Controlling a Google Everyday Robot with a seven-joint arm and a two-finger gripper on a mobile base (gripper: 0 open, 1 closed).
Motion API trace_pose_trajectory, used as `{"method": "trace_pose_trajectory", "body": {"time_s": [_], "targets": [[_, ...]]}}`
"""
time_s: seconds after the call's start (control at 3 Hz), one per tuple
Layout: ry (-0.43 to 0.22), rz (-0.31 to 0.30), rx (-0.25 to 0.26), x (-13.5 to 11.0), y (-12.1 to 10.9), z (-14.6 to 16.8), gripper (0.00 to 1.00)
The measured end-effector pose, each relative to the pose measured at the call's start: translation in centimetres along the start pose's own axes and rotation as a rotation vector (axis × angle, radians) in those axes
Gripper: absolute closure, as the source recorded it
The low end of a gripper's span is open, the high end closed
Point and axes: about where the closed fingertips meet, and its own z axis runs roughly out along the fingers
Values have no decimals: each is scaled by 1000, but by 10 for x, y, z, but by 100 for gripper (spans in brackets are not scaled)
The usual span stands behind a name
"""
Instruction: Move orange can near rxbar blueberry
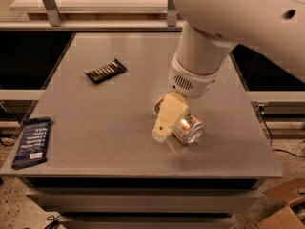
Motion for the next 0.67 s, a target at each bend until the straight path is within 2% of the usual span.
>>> {"method": "trace_pose_trajectory", "body": {"time_s": [0.33,0.67], "targets": [[24,29,-11,-6,7,18,17],[31,26,-3,-13,11,22,40]]}}
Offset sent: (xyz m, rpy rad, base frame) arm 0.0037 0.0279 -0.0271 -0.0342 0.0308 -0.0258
